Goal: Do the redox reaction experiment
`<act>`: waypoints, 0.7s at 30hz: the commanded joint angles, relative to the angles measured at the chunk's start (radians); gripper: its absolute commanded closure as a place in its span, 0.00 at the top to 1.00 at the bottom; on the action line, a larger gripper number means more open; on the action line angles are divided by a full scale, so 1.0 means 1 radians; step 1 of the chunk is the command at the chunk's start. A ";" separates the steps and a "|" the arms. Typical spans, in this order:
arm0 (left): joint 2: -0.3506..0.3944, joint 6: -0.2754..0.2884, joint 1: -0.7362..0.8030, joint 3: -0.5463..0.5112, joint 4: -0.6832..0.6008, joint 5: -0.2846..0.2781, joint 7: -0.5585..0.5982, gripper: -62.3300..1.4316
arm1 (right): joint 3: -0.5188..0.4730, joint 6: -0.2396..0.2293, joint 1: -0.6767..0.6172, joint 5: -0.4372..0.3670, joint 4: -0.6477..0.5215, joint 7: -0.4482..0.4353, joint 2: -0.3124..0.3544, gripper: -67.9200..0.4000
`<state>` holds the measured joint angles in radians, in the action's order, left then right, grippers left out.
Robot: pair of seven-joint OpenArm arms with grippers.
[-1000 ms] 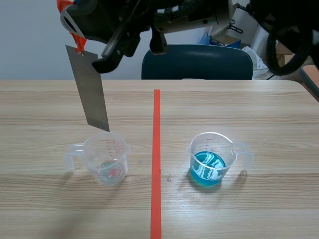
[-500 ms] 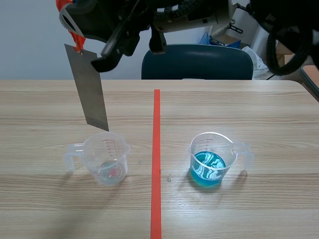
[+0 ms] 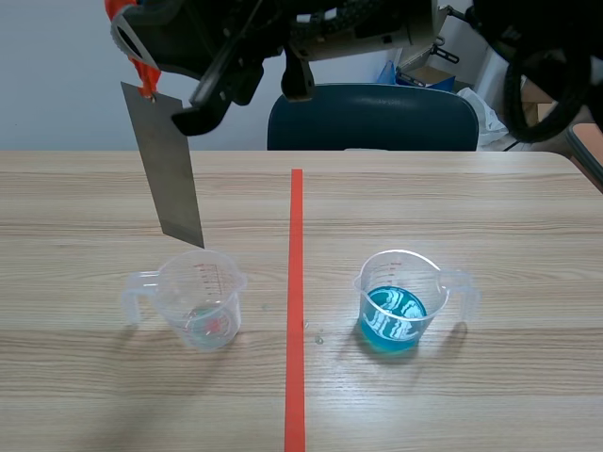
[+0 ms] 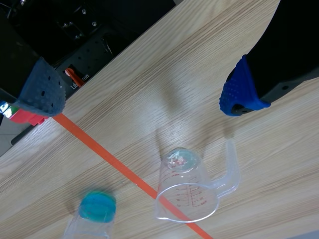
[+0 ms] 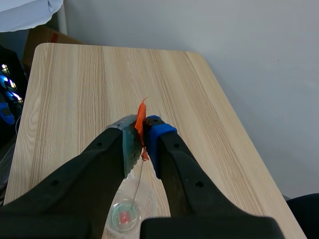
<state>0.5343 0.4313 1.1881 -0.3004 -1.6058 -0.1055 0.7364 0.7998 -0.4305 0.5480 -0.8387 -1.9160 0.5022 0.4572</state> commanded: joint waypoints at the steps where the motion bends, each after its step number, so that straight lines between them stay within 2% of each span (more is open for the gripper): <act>1: -0.007 0.006 0.006 -0.002 -0.016 -0.006 0.013 1.00 | -0.004 0.004 0.017 -0.007 0.001 -0.018 0.000 0.01; 21: -0.007 0.006 0.006 -0.002 -0.016 -0.006 -0.004 1.00 | -0.004 0.004 0.016 -0.007 0.001 -0.014 0.000 0.01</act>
<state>0.5343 0.4313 1.1881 -0.3004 -1.6058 -0.1059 0.7143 0.7998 -0.4305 0.5480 -0.8387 -1.9160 0.5026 0.4572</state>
